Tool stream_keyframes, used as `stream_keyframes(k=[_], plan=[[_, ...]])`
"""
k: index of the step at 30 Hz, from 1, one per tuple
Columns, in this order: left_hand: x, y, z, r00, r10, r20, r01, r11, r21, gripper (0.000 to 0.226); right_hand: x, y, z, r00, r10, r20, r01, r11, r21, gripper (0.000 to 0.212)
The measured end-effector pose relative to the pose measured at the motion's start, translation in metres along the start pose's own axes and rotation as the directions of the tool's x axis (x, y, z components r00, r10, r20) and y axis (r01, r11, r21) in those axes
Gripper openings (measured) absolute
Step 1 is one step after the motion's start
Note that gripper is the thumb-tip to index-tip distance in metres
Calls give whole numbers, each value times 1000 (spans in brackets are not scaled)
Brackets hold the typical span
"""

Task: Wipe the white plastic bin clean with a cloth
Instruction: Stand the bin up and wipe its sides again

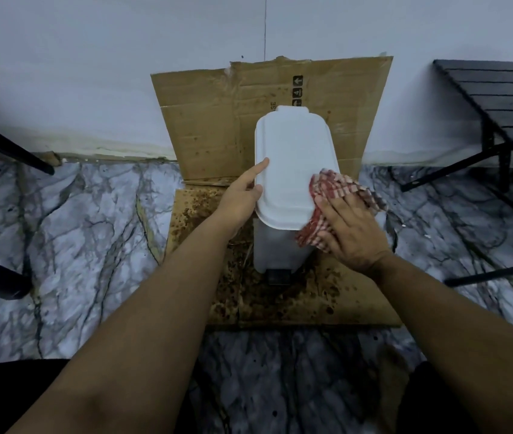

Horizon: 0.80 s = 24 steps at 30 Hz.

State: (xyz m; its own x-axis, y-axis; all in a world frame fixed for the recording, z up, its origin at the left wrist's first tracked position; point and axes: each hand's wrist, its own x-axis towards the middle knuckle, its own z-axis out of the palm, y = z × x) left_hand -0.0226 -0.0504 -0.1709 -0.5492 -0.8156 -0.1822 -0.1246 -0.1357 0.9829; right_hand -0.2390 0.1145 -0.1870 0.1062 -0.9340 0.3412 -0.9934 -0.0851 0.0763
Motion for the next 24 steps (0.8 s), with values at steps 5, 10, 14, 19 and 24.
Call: stream_keyframes(k=[5,10,14,19,24], plan=[[-18,-35,-6,991,-45,-122,32,993,-111,69,32,-3,-15,992,-115,51,109,988,110,66],[-28,-99,5,989,-65,134,49,992,115,96,55,5,-21,990,-74,117,35,951,306,74],[-24,-113,23,997,60,-41,-53,988,144,91,68,-1,-28,971,-106,216,39,955,293,82],[-11,-134,29,988,100,-119,-77,980,183,84,105,-41,-27,942,-75,326,26,988,152,82],[-9,-140,34,982,150,-116,-116,959,259,81,162,-83,-8,951,76,298,-105,991,80,58]])
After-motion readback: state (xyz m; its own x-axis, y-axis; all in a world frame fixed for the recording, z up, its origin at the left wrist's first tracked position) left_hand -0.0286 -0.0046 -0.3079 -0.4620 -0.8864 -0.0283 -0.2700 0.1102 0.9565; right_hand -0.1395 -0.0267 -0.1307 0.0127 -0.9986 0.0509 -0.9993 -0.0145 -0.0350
